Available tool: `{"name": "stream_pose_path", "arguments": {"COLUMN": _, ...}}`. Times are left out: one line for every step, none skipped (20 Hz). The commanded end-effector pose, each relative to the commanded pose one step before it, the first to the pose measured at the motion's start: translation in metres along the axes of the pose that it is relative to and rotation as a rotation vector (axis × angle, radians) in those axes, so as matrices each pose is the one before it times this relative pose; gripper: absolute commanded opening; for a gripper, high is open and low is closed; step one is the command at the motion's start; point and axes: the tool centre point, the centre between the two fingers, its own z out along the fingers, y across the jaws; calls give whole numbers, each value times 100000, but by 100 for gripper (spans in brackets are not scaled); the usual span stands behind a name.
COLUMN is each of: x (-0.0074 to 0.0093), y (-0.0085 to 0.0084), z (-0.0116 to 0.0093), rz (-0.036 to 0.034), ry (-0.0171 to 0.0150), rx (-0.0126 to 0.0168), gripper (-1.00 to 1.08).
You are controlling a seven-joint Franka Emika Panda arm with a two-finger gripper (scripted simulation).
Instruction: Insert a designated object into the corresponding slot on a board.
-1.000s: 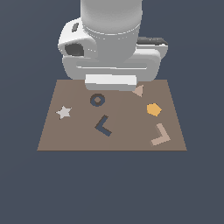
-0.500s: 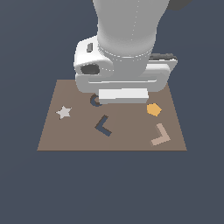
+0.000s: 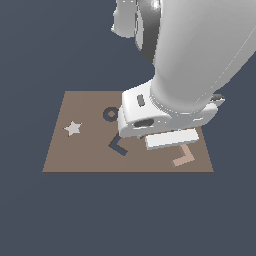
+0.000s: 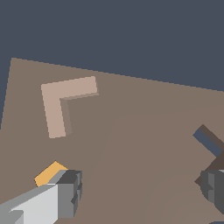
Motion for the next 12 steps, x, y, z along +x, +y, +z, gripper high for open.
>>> {"name": "stream_pose_path", "arguments": {"x": 1333, "y": -1518, "z": 1174, "rz": -3926, "ry": 248, "rx": -49, "gripper": 100}}
{"name": "stream_pose_path", "arguments": {"x": 477, "y": -519, "z": 404, "rz": -1372, "ry": 77, "rx": -28, "gripper": 100}}
{"name": "stream_pose_path", "arguments": {"x": 444, "y": -481, "z": 374, "rz": -1275, "ry": 71, "rx": -28, "gripper": 100}}
{"name": "stream_pose_path", "arguments": {"x": 412, "y": -447, "z": 346, "rz": -1184, "ry": 66, "rx": -27, "gripper": 100}}
{"name": "stream_pose_path", "arguments": {"x": 382, "y": -412, "z": 319, "rz": -1094, "ry": 60, "rx": -26, "gripper": 100}}
{"name": "stream_pose_path", "arguments": {"x": 352, "y": -379, "z": 291, "rz": -1008, "ry": 55, "rx": -25, "gripper": 100}}
{"name": "stream_pose_path", "arguments": {"x": 324, "y": -344, "z": 263, "rz": -920, "ry": 50, "rx": -24, "gripper": 100}}
{"name": "stream_pose_path", "arguments": {"x": 296, "y": -314, "z": 237, "rz": -839, "ry": 45, "rx": -22, "gripper": 100}}
{"name": "stream_pose_path", "arguments": {"x": 270, "y": -286, "z": 213, "rz": -764, "ry": 40, "rx": -20, "gripper": 100}}
{"name": "stream_pose_path", "arguments": {"x": 245, "y": -256, "z": 193, "rz": -689, "ry": 36, "rx": -19, "gripper": 100}}
{"name": "stream_pose_path", "arguments": {"x": 221, "y": -233, "z": 172, "rz": -624, "ry": 33, "rx": -17, "gripper": 100}}
{"name": "stream_pose_path", "arguments": {"x": 196, "y": -203, "z": 153, "rz": -549, "ry": 29, "rx": -15, "gripper": 100}}
